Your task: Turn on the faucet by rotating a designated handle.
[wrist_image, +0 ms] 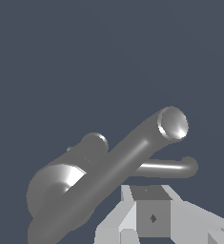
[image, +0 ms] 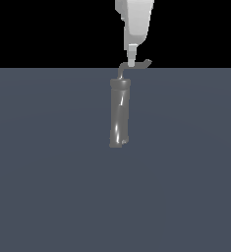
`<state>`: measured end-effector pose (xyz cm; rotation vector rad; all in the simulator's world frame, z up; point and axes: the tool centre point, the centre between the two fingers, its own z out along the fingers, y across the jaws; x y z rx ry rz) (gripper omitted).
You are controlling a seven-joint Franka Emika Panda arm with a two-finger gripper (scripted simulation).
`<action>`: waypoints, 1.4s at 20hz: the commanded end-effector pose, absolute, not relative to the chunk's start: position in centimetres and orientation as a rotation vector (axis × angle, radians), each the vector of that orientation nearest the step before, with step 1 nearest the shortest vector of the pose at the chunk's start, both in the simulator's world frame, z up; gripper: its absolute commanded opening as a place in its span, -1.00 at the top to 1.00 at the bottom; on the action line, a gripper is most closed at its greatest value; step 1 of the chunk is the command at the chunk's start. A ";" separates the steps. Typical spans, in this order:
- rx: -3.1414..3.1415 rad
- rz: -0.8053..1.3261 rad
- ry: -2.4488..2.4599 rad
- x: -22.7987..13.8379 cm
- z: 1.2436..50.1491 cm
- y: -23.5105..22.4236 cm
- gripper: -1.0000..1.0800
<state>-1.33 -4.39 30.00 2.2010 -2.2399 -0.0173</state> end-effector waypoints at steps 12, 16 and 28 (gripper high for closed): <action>2.209 -0.017 -2.241 1.5 30.0 -6.6 1.00; 2.198 -0.014 -2.251 2.6 30.0 -7.4 1.00; 2.165 -0.007 -2.279 5.8 30.0 -9.4 1.00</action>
